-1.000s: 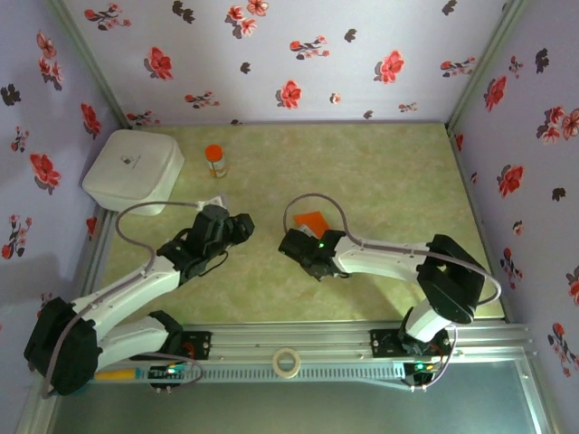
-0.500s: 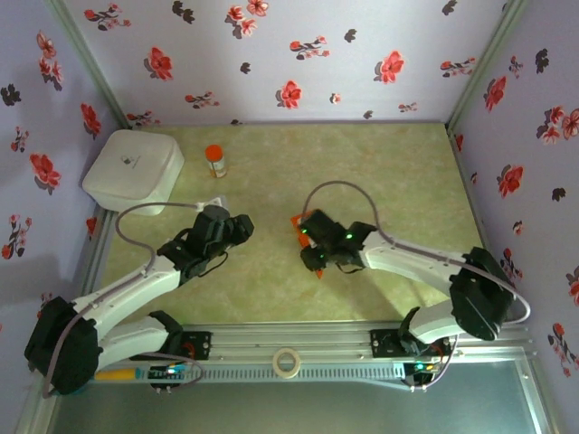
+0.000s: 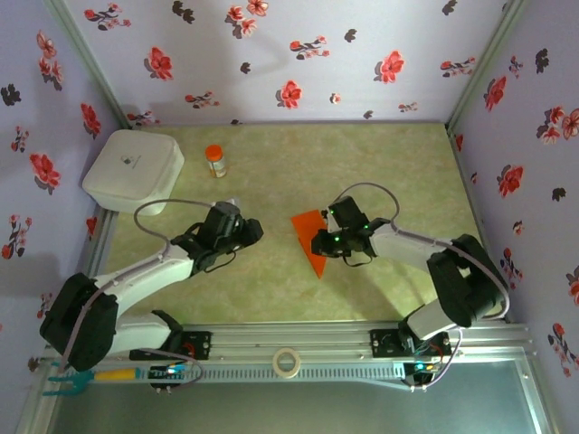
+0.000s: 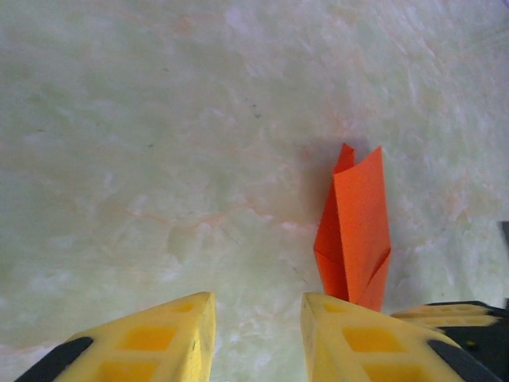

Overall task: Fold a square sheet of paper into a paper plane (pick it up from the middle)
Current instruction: Fold the wing for the fifth time at the center of the table.

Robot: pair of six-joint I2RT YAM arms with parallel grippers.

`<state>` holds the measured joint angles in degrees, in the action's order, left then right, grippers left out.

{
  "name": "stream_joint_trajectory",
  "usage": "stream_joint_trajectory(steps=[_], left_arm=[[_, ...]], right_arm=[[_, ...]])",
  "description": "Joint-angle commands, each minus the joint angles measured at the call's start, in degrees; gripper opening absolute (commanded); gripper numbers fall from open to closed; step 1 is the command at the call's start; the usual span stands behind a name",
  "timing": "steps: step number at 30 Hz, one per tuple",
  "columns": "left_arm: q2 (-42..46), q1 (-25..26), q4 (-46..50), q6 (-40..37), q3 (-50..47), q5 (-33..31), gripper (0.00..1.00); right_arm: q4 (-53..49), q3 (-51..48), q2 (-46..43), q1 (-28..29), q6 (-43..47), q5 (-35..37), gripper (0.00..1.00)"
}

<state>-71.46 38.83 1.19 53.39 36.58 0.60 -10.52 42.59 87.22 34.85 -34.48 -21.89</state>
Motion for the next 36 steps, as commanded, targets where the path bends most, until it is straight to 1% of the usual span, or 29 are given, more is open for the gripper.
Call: stream_joint_trajectory(steps=[1, 7, 9, 12, 18, 21, 23, 24, 27, 29, 32, 34, 36], left_arm=[[-1.2, -0.4, -1.8, -0.8, 1.7, 2.7, 0.32], [-2.7, -0.4, -2.8, -0.9, 2.0, 4.3, 0.29], [-3.6, -0.4, -3.4, -0.9, 2.2, 5.2, 0.28], [-5.6, -0.4, -4.8, -0.5, 2.9, 7.3, 0.25], [-12.1, -0.3, -8.9, 0.9, 5.8, 13.4, 0.16], [-15.6, -0.1, -9.7, 1.4, 8.1, 15.9, 0.15], [-17.5, 0.2, -9.8, 1.4, 9.7, 17.2, 0.14], [-18.4, 0.4, -9.8, 1.4, 10.5, 17.7, 0.14], [-20.8, 1.2, -10.0, 1.4, 12.4, 18.7, 0.14], [-22.3, 1.7, -10.2, 1.4, 13.7, 19.7, 0.13], [-24.7, 2.6, -10.9, 1.6, 15.7, 21.3, 0.13], [-26.5, 3.1, -11.5, 1.7, 17.0, 22.3, 0.13], [-28.5, 3.8, -11.6, 1.6, 18.7, 23.5, 0.12]], right_arm=[[0.9, -0.3, 3.2, -0.4, -4.4, -2.5, 0.12], [6.0, -3.7, 4.3, -0.3, -11.8, -1.5, 0.13], [7.6, -5.2, 4.4, -0.2, -16.3, -0.3, 0.13], [12.6, -8.3, 4.0, 0.4, -24.6, 1.1, 0.13], [26.3, -15.2, 2.3, 2.4, -42.7, 4.3, 0.12], [35.0, -18.5, 0.7, 3.4, -51.8, 5.7, 0.12], [40.0, -19.9, -0.7, 3.4, -54.9, 6.1, 0.14], [39.5, -19.6, -2.0, 3.3, -54.2, 6.5, 0.15], [28.1, -17.4, -7.9, 3.1, -48.7, 9.7, 0.19], [20.4, -15.9, -11.6, 1.5, -42.1, 10.3, 0.21], [10.1, -13.9, -15.7, -0.8, -33.6, 12.3, 0.22], [6.1, -13.6, -17.3, -2.7, -29.8, 12.8, 0.21], [4.0, -13.6, -18.0, -5.0, -27.2, 11.5, 0.21]])
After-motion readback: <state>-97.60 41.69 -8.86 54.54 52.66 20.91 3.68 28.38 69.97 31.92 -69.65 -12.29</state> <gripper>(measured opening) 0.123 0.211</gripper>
